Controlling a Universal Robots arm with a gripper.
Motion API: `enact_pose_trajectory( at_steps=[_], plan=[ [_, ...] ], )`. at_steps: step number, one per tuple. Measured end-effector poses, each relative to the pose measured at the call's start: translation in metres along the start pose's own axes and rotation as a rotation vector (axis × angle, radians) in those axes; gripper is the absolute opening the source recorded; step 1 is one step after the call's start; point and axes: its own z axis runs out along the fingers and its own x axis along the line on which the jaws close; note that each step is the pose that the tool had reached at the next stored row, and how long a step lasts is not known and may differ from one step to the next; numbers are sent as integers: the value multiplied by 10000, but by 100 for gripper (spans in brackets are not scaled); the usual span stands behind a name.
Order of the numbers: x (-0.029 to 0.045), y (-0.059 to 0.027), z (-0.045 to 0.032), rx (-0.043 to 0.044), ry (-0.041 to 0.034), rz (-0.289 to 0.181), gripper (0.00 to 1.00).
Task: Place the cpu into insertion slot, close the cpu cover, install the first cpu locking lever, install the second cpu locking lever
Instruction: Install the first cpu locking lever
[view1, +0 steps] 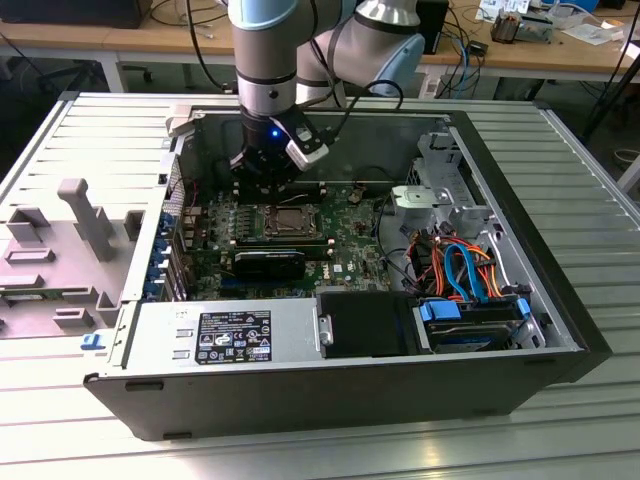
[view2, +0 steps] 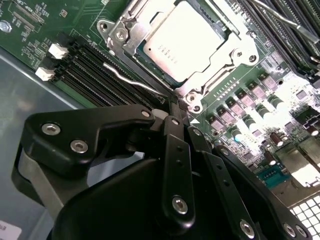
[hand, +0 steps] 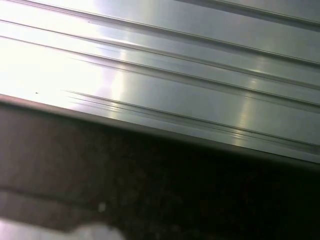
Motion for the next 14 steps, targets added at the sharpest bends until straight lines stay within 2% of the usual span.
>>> enact_pose_trajectory(
  at_steps=[14],
  plan=[
    [-137, -30, 21, -3, 11, -35, 11]
  ],
)
